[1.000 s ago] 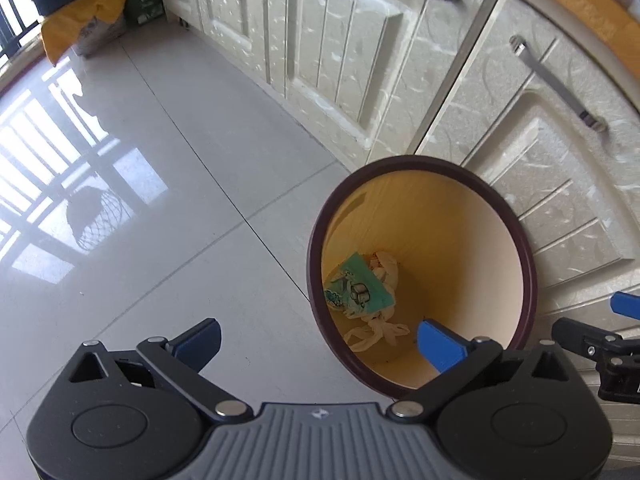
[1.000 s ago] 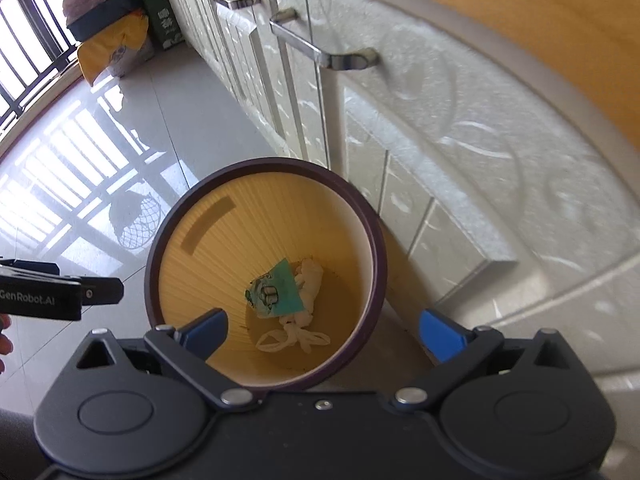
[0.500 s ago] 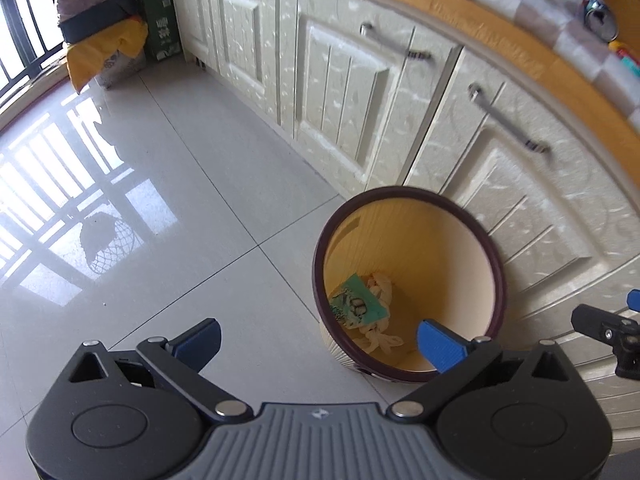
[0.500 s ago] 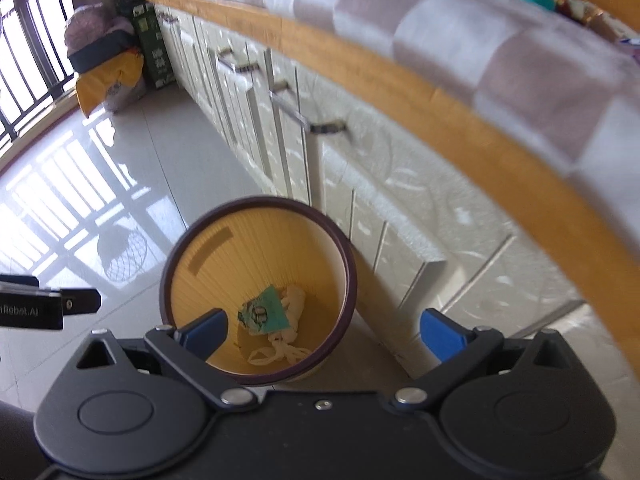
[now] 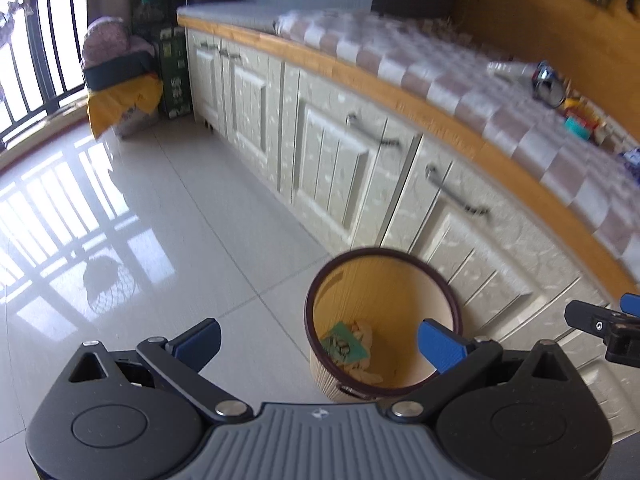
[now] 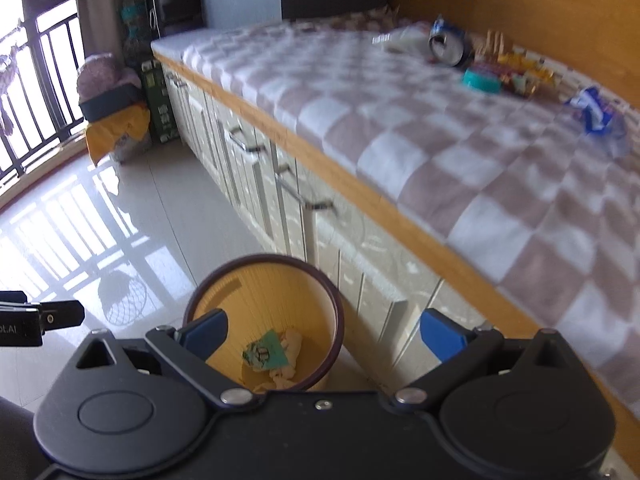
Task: Collect trash
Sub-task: 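Move both open tools back toward the trash on the bench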
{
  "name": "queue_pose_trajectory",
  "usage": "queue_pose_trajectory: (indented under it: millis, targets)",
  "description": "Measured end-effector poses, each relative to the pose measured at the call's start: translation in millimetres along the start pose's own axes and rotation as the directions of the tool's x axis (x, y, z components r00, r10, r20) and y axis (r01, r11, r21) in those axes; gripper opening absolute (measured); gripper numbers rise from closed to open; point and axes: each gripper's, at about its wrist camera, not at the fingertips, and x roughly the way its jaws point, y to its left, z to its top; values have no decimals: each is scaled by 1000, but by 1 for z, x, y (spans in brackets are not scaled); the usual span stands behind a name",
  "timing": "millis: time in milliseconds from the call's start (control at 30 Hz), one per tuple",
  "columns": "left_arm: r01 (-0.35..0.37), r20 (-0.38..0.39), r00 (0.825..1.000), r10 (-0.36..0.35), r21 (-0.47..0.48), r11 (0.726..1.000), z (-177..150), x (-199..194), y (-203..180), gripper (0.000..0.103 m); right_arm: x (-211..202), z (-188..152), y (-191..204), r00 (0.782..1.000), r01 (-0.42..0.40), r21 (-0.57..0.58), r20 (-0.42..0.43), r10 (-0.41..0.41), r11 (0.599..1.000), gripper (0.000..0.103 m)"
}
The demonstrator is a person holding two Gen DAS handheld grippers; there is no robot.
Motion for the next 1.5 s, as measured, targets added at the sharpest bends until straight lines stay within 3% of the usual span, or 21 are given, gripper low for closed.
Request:
queue_pose_trajectory:
  millis: [233,500,733,900,1000,1133,1267,1400,1500]
  targets:
    - [30,109,994,-31,10,999,13,-43,-12,103,-49,14,-10,993,24,4,116,-24,1000,103]
    - [77,238,967,-92,71,994,33,-85,-43,103,-104,37,-40,963,66,48,257,-76,997,103]
    - [132,345,921,-179,157,979,58,-106,-87,103,-143,55,-78,915,132,94,371,-158,987,103]
    - [163,407,879,-246,229,960,81,-113,-129,103,-155,64,-104,877,210,109,418,-237,972,103]
    - [197,420,860,-290,251,948,95,-111,-152,103,-157,70,-119,860,262,134,417,-294,956,103]
    - [227,430,840,-330,274,934,111,-105,-183,103,-154,79,-137,820,361,127,428,-380,924,103]
    - [255,430,825,-366,296,921,124,-92,-211,103,-153,87,-162,803,374,151,442,-401,915,103]
    - [295,402,828,-392,282,913,141,-68,-236,103,-148,98,-190,794,352,172,465,-391,920,103]
    - [314,379,832,-405,280,907,153,-43,-253,103,-138,109,-213,804,313,201,465,-371,928,103]
